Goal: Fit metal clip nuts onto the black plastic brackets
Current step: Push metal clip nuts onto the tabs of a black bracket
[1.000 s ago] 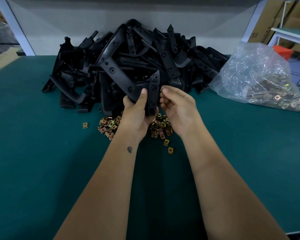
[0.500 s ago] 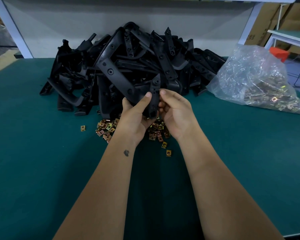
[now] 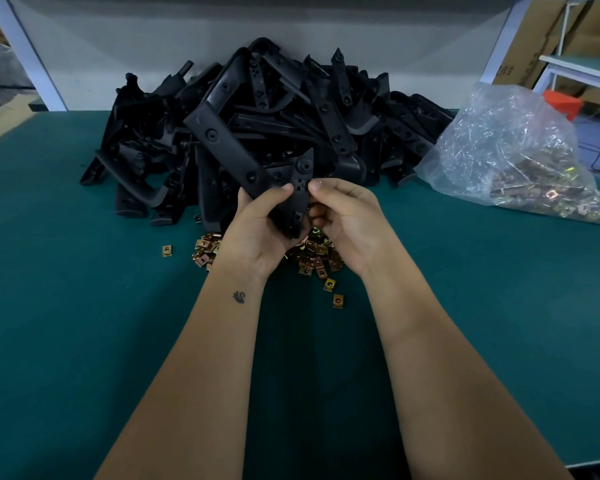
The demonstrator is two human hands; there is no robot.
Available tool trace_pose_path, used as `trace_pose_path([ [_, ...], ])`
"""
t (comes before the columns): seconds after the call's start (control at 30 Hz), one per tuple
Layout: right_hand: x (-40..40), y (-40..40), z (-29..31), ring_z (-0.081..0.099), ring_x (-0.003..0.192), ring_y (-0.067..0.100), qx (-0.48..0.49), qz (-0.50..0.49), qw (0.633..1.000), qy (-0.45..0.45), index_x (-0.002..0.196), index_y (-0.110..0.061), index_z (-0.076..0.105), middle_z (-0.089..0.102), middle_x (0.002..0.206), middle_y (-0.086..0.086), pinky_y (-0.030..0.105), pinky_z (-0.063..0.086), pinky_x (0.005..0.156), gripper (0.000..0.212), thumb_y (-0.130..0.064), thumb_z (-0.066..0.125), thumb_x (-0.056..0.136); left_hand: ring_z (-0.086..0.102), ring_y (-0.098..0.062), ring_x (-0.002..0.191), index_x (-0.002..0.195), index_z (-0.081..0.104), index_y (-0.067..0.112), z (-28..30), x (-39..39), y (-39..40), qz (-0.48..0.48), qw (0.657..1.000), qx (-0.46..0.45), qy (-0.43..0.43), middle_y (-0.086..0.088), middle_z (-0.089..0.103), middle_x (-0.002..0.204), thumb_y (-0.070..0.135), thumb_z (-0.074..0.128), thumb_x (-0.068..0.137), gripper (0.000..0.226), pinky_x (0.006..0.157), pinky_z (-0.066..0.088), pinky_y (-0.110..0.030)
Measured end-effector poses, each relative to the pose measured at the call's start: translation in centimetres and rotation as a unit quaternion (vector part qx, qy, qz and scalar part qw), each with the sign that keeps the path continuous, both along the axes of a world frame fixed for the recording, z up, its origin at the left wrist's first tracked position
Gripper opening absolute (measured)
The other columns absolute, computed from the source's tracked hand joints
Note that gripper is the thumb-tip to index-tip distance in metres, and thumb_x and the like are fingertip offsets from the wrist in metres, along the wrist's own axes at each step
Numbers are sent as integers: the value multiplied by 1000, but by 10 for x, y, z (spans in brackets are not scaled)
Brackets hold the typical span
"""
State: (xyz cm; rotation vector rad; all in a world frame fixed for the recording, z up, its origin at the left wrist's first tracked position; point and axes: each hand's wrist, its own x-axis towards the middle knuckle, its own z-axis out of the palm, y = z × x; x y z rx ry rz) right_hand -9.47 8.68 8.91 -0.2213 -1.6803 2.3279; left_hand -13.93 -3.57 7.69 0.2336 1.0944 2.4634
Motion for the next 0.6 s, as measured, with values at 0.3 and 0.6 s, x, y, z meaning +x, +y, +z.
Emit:
trace_pose_path([
  [0.3,-1,-1,-2,58,59,7,-77,-9,997,18,86,-13,72,68,73,-2,19,47,57,12,-6,64,91,61,-24,96,112,47,23,5,2,3,12,1000,-3,-12,-9,62,116,3,55,93,29,67,51,-34],
  [0.6,-2,-2,-4,57,61,6,-75,14,997,7,91,-14,76,70,77,-4,19,46,59,11,-11,65,91,61,-27,100,106,47,22,6,4,3,20,999,24,-38,-11,61,119,3,55,94,24,71,51,-36],
])
